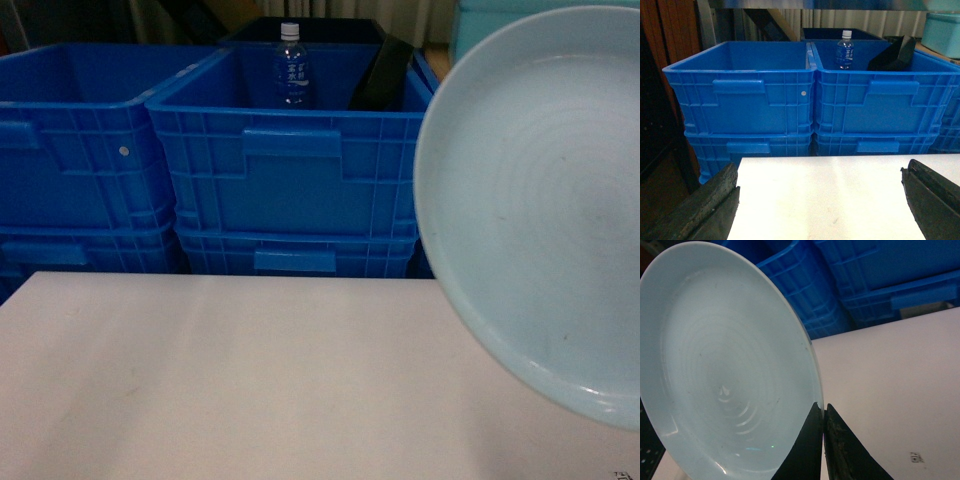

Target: Place blue tray on left shelf second layer neatly

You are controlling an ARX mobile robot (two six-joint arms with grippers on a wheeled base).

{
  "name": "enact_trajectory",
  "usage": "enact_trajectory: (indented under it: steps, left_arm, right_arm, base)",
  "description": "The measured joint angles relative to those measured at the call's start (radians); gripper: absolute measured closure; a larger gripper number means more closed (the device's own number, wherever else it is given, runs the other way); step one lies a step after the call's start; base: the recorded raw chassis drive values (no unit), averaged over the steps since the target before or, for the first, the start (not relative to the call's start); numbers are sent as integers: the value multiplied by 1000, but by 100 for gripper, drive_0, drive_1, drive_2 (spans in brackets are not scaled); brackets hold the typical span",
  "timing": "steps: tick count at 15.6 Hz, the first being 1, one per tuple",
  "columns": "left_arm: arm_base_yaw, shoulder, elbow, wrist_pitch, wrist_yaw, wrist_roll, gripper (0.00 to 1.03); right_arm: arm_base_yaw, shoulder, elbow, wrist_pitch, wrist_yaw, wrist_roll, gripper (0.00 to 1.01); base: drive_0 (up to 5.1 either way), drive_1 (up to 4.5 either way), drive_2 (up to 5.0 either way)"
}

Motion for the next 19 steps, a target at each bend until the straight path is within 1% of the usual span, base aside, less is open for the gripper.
enact_trajectory:
  steps: [1,2,3,5,6,8,9,10,11,12,13,15,16,19]
  left_arm:
    - [0,0,0,0,0,0,5]
    - [0,0,0,0,1,0,5]
    - [0,0,0,0,0,0,5]
    - [0,0,0,0,0,0,5]
    - [0,0,0,0,0,0,5]
    - [0,0,0,0,1,0,5]
    - [0,0,0,-1,0,0,5]
    - [0,0,0,-1,0,0,5]
    - [0,0,0,0,1,0,5]
    - [0,0,0,0,1,0,5]
    - [0,0,0,0,0,0,5]
    - [0,0,0,0,1,0,5]
    - [0,0,0,0,1,0,5]
    - [0,0,0,0,0,0,5]
  right_arm:
    - [-22,8,-7,10,13,-10,99]
    - [-31,20,-21,50,34,-38,99]
    - [-39,32,-27,84,53,-77,99]
    - [-69,48,-30,82,42,-126,99]
    - [-67,45,-35,80,43,-135,99]
    - [-33,29,-42,90,49,-140,99]
    - [-29,18,-51,88,50,-146,99]
    - [-6,6,-56,80,67,-161,99]
    - [34,-9,-61,85,97,-199,99]
    - [58,-9,-66,102,117,-230,99]
    - [64,-7,-71,107,129,-256,99]
    - [61,-7,-71,107,143,-283,99]
    - [55,-8,-73,104,142,-290,99]
    - [51,-8,-79,99,137,-293,99]
  base:
    - [0,0,0]
    - [0,0,0]
    - [0,0,0]
    - [0,0,0]
    - [0,0,0]
    - [0,0,0]
    - [0,0,0]
    - [0,0,0]
    - [0,0,0]
    - [0,0,0]
    - [0,0,0]
    - [0,0,0]
    - [0,0,0]
    - [0,0,0]
